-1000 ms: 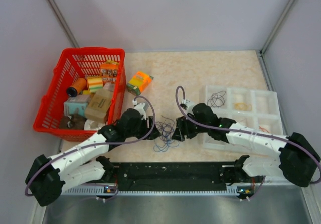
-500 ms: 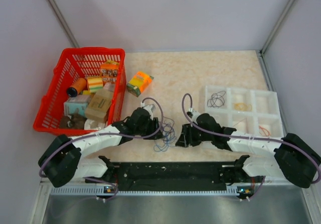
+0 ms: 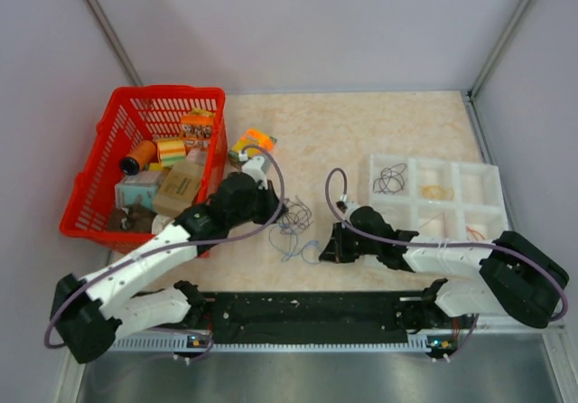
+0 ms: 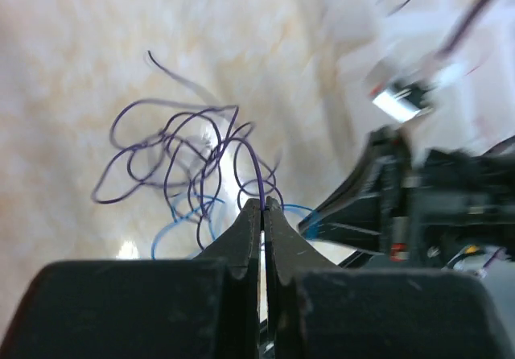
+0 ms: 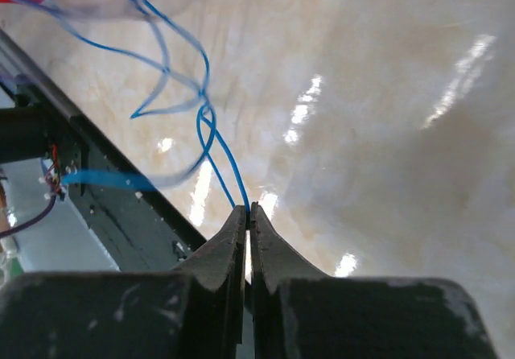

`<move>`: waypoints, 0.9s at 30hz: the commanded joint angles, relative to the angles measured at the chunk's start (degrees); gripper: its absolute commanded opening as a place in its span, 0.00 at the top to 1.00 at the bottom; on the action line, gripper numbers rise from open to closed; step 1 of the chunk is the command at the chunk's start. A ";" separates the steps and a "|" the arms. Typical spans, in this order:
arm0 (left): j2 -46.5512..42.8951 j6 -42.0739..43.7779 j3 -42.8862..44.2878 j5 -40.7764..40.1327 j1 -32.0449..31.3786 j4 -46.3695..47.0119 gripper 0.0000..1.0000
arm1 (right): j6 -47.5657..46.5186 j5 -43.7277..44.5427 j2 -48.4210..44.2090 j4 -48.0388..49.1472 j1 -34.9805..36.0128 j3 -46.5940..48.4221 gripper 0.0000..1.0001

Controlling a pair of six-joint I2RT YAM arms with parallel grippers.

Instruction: Untangle the cables

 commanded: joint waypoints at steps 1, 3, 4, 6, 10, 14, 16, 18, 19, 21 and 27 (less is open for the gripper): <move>-14.48 7.67 9.97 -8.22 -0.15 -2.57 1.00 | 1.20 10.28 -4.74 -4.03 0.60 -0.52 1.00; -19.84 11.01 13.57 -11.20 -0.15 -1.61 1.00 | 1.11 13.36 -6.84 -5.79 0.60 -1.40 1.00; -21.70 12.94 15.85 -12.35 -0.15 -1.17 1.00 | 1.02 14.24 -7.46 -6.23 0.60 -1.76 1.00; -23.55 17.86 20.42 -13.07 -0.15 -0.03 1.00 | 0.76 15.13 -8.26 -6.24 0.60 -2.20 1.00; -22.60 23.33 31.85 -10.00 -0.15 0.33 1.00 | 0.49 15.30 -7.47 -5.45 0.60 -2.11 1.00; -20.14 23.51 40.47 -3.68 -0.15 2.43 1.00 | 0.84 15.83 -6.59 -5.45 0.60 -1.93 1.00; -19.43 23.42 42.58 -1.40 -0.15 4.19 1.00 | 1.11 15.83 -6.68 -5.10 0.69 -2.20 1.00; -18.73 23.60 44.70 -1.11 -0.15 4.81 1.00 | 1.02 15.83 -6.85 -5.71 0.60 -2.20 1.00; -18.46 23.86 45.75 -1.38 -0.15 4.81 1.00 | 0.93 17.23 -6.94 -5.97 0.60 -2.02 1.00; -17.76 24.12 47.60 -1.64 -0.15 4.63 1.00 | 0.58 17.59 -7.29 -6.59 0.60 -1.94 1.00; -15.74 24.57 56.81 0.63 -0.15 6.30 1.00 | 0.14 20.75 -5.72 -7.64 0.69 -1.58 1.00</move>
